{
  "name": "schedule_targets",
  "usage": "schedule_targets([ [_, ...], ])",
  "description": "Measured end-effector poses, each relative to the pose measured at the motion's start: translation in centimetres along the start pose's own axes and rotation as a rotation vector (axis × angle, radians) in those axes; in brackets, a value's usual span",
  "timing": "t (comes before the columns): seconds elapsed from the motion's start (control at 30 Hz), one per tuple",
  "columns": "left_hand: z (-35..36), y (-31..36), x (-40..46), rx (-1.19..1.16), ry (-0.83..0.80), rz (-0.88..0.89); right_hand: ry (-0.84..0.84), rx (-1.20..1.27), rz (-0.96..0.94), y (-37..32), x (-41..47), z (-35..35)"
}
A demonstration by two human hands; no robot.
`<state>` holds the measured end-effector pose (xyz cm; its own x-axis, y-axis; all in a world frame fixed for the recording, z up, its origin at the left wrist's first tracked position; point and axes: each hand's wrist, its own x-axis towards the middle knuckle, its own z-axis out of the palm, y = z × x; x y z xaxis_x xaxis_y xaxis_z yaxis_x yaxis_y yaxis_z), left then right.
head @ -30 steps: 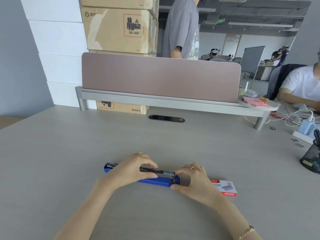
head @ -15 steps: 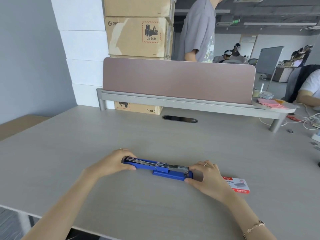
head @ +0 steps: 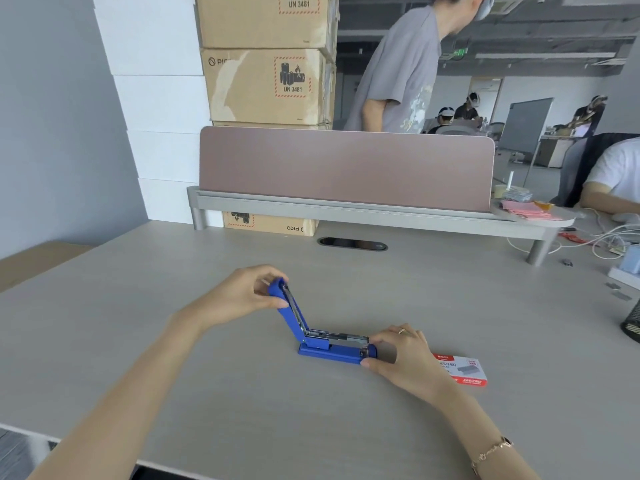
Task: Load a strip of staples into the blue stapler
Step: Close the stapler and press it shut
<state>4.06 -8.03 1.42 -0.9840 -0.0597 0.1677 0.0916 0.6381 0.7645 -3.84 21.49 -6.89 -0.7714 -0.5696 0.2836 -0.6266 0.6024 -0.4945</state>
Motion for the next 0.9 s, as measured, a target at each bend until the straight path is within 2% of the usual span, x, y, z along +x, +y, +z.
schedule_targets([
  [0.13,2.4,2.4,0.8,-0.055,-0.018,0.033,-0.005,0.014,-0.007,0.0,0.0,0.0],
  [0.3,5.6,3.8,1.9,-0.007,-0.098,0.052,-0.003,0.008,-0.016,0.1,-0.1,-0.1],
  [0.77,8.6,2.8,2.6,0.173,-0.246,0.049,-0.010,0.011,-0.018,0.1,-0.1,-0.1],
  [0.9,8.9,1.9,2.4,0.168,-0.238,0.028,-0.017,0.005,-0.021,0.3,-0.1,0.0],
])
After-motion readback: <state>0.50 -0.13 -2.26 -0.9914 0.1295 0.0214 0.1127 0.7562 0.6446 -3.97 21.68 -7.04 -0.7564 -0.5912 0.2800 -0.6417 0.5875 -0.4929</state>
